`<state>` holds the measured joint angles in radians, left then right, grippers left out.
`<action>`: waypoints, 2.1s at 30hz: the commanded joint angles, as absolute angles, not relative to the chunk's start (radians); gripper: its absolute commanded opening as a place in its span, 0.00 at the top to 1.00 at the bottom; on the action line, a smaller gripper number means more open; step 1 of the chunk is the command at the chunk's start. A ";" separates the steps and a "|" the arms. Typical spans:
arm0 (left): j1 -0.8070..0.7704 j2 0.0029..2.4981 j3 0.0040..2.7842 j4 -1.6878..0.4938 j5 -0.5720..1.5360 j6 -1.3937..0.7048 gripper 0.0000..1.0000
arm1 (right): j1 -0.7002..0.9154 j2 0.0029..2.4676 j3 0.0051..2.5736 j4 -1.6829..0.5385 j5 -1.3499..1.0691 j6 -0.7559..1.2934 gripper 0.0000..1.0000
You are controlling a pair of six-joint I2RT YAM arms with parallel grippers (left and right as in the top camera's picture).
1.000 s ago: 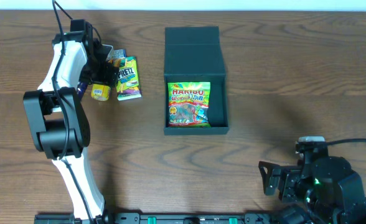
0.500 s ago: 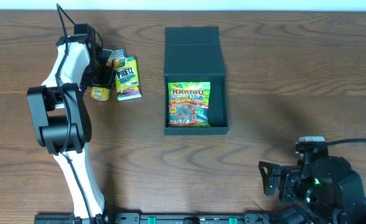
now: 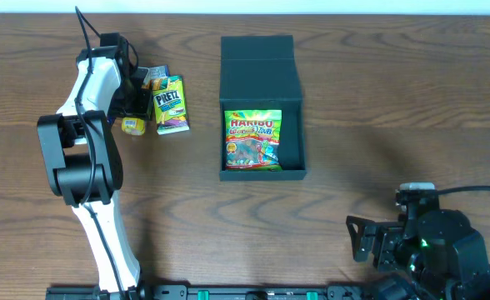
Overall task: Pack container
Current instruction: 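Carry the yellow Mentos tub into the black box with the left gripper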
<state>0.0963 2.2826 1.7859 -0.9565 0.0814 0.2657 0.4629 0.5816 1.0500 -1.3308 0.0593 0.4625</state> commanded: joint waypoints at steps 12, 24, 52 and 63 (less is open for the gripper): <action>0.072 2.170 1.995 -1.142 0.073 0.112 0.77 | 0.458 0.581 1.059 -1.332 0.063 0.451 0.01; -0.276 2.099 2.056 -1.124 0.165 -0.170 0.94 | 0.458 0.581 1.060 -1.332 0.063 0.451 0.01; -0.748 2.236 2.027 -1.031 0.074 -0.629 0.94 | 0.458 0.581 1.059 -1.332 0.063 0.451 0.01; -0.780 2.237 2.025 -1.103 0.071 -0.688 0.94 | 0.458 0.581 1.060 -1.332 0.063 0.451 0.01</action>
<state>-0.7662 2.2375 2.0274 -1.0966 0.0895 -0.6662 0.4629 0.5816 1.0500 -1.3308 0.0593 0.4625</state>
